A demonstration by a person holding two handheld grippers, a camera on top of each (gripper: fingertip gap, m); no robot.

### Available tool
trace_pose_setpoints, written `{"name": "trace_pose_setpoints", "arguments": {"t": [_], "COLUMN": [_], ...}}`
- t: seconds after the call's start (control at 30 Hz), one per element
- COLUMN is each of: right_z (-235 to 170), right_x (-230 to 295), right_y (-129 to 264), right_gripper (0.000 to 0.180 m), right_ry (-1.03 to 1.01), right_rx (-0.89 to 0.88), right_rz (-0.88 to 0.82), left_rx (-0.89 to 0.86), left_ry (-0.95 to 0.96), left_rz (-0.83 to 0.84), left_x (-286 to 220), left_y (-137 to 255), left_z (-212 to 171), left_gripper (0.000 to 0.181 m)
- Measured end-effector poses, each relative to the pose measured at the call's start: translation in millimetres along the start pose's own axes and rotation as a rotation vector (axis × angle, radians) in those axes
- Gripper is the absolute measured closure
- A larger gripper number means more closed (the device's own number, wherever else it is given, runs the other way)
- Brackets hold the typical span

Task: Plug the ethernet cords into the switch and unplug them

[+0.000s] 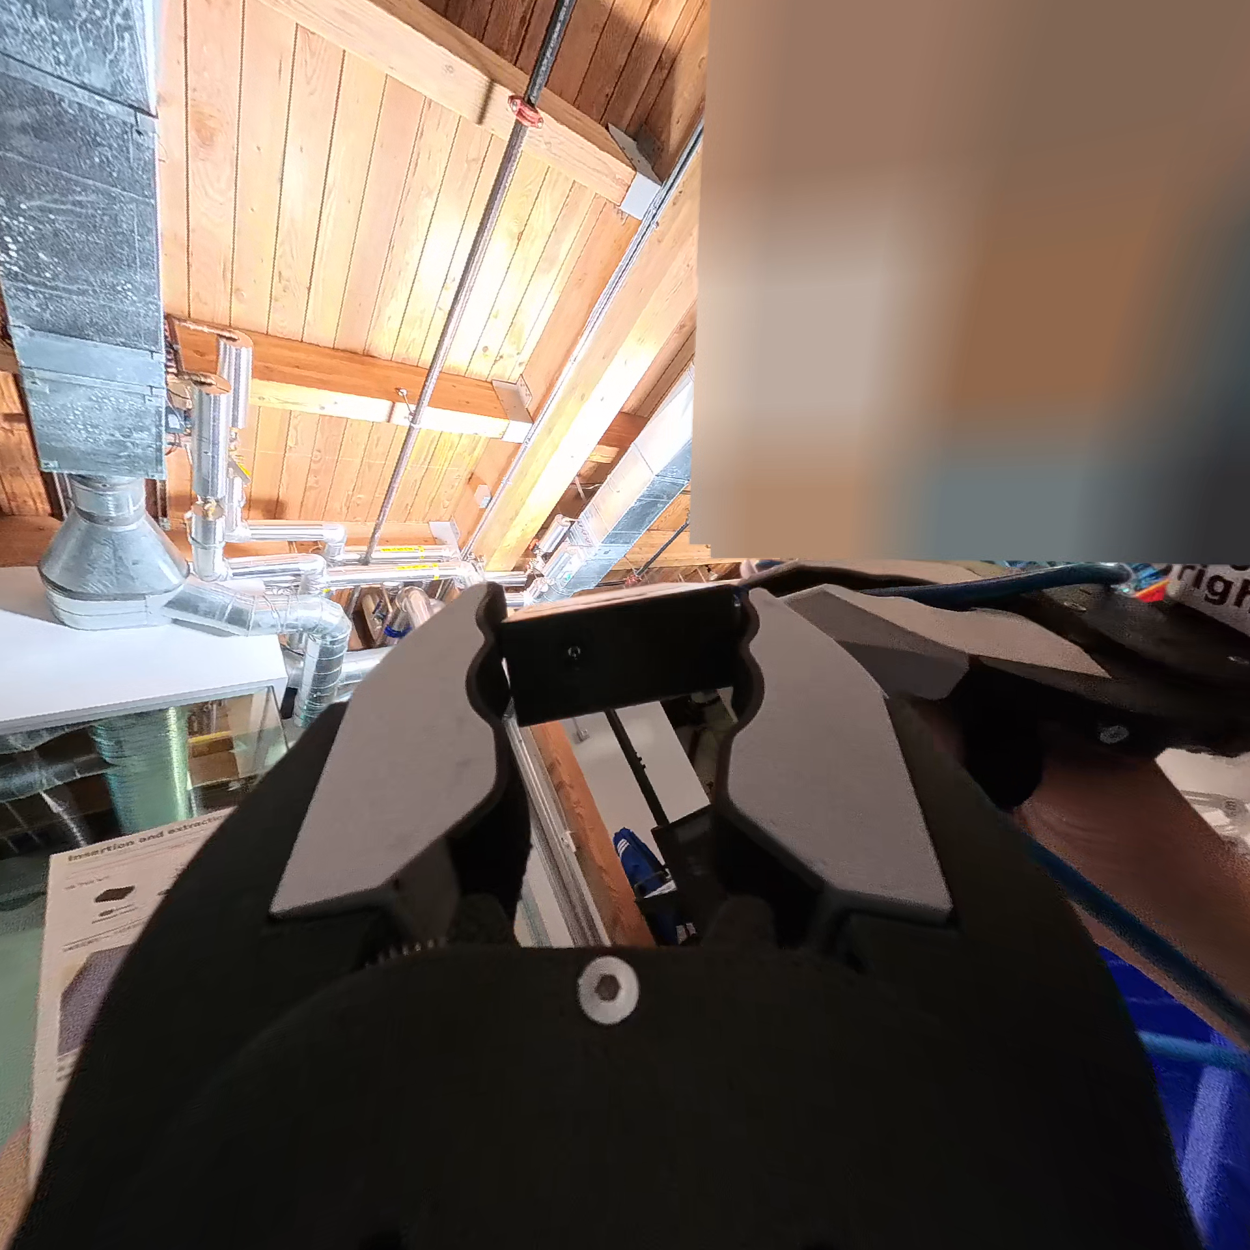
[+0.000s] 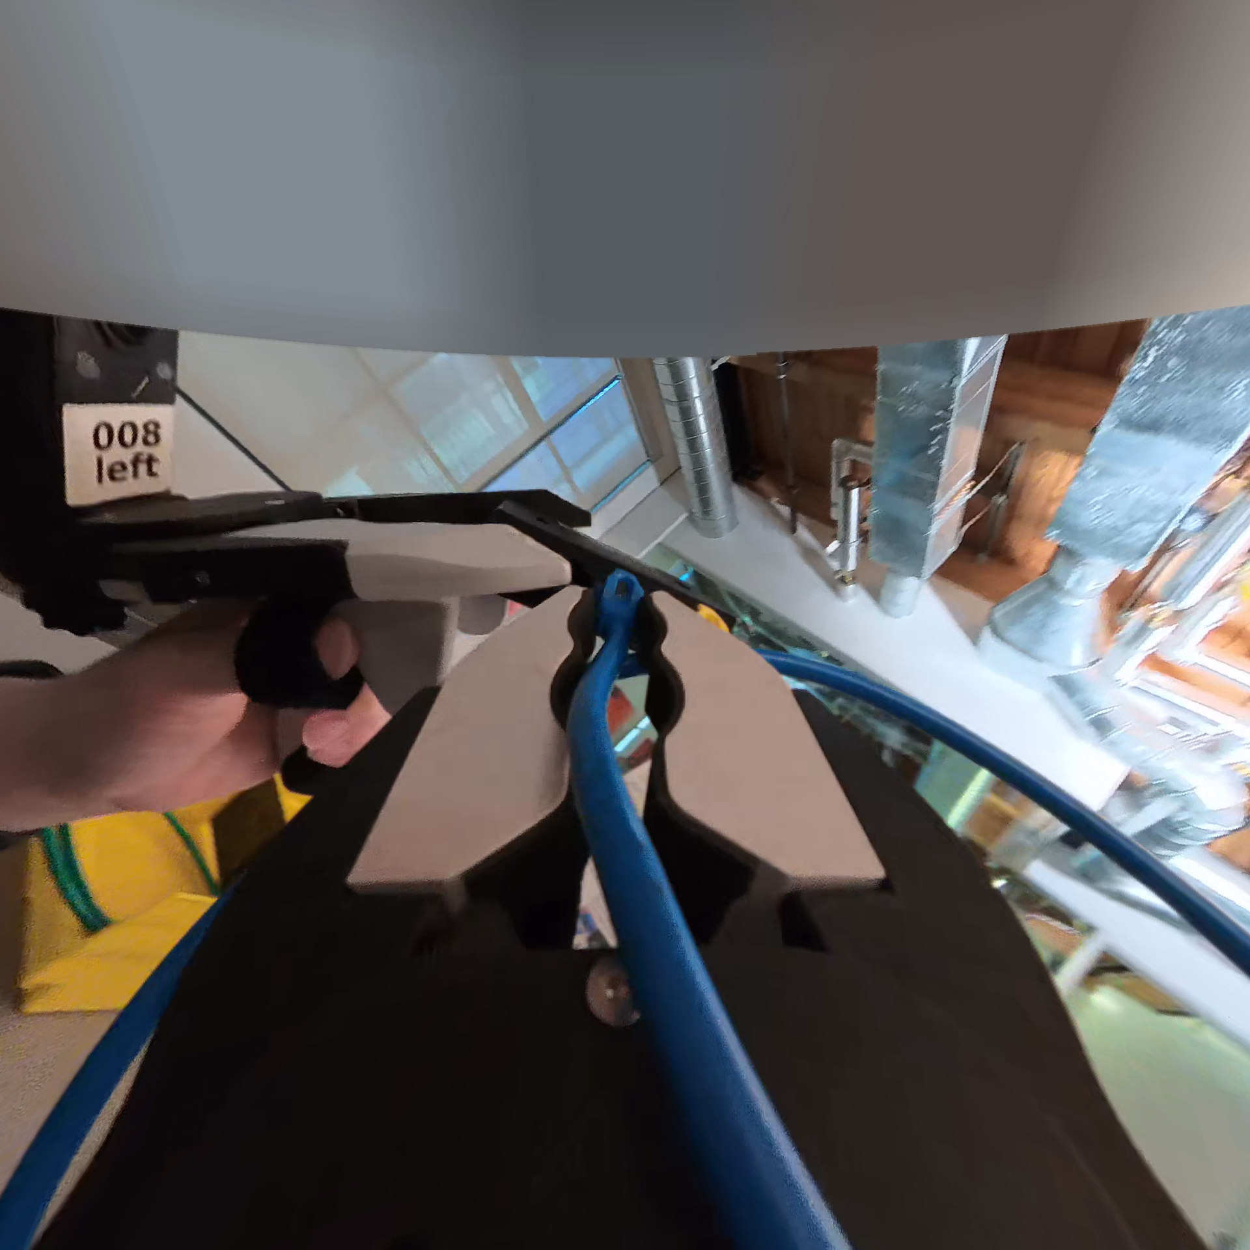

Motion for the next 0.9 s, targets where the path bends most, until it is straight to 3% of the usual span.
{"name": "trace_pose_setpoints", "arguments": {"t": [0.47, 0.67, 0.8, 0.9], "right_z": [7.7, 7.0, 2.0, 1.2], "right_x": [1.8, 2.9, 5.6, 5.4], "right_y": [7.4, 10.9, 10.6, 10.7], "right_gripper": [0.165, 0.167, 0.167, 0.167], "right_ry": [0.327, 0.407, 0.436, 0.4], "right_rx": [-0.05, -0.078, -0.077, -0.085], "right_rz": [-0.069, -0.061, -0.047, -0.037], "left_rx": [0.011, 0.138, 0.229, 0.228], "left_ry": [0.081, 0.131, 0.091, 0.042], "left_rz": [-0.049, -0.112, -0.186, -0.18], "left_x": [-2.2, 1.6, -3.2, -3.4], "left_y": [-2.6, -5.6, -3.9, -3.1], "left_z": [-5.3, -17.4, -23.6, -21.0], "left_gripper": [0.119, 0.102, 0.116, 0.116]}}
Point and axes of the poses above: each gripper's, where its closed fingertips meet, y back along the fingers, z out of its top, x = y × z across the jaws, the point moved 2 cm from there along y, back along the fingers, and after that the axes turned 10 degrees about -z, right-handed, at the moved point
